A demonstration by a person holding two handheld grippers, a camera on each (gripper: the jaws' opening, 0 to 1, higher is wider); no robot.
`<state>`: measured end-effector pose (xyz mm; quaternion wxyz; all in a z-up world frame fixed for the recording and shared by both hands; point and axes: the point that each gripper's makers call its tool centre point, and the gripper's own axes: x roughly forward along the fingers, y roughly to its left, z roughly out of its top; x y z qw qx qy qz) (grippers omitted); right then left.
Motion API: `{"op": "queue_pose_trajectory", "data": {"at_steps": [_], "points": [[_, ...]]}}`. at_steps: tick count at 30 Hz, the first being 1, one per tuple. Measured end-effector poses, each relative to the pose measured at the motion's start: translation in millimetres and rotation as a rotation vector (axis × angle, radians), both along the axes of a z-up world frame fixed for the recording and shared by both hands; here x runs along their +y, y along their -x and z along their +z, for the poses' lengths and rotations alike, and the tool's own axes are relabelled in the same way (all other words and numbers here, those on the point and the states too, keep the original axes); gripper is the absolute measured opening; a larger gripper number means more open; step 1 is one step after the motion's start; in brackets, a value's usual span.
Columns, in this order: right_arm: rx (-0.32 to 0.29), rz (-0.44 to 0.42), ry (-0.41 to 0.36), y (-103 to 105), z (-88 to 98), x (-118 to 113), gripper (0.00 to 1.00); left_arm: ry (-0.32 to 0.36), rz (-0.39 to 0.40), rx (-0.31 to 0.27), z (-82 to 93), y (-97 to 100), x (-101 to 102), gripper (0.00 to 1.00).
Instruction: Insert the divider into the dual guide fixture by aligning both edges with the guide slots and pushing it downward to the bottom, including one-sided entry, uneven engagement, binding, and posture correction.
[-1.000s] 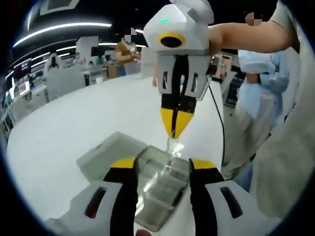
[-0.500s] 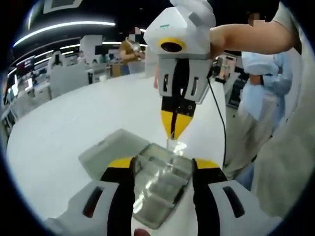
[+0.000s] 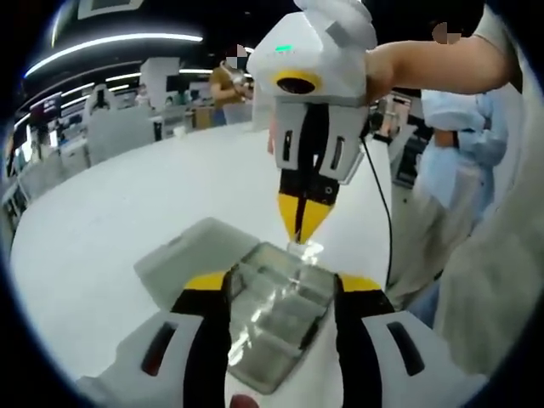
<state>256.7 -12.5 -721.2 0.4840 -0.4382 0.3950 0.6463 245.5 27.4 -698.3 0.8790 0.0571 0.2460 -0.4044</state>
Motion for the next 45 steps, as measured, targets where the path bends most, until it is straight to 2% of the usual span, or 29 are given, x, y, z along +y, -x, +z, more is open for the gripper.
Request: {"op": "queue_pose_trajectory", "data": {"at_steps": [11,16,45], "points": [[-0.011,-0.007,0.012,-2,-3.9,2,0.00,-0.004,0.031,0.020,-7.5,-0.6,7,0.51],[-0.007,-0.007,0.008,-1,-4.8,4,0.00,-0.001,0.062,0.040,-12.2,-1.8,12,0.57],[-0.010,-0.002,-0.003,-2,-8.3,6,0.00,0.001,0.087,0.050,-13.7,0.4,16,0.57]]}}
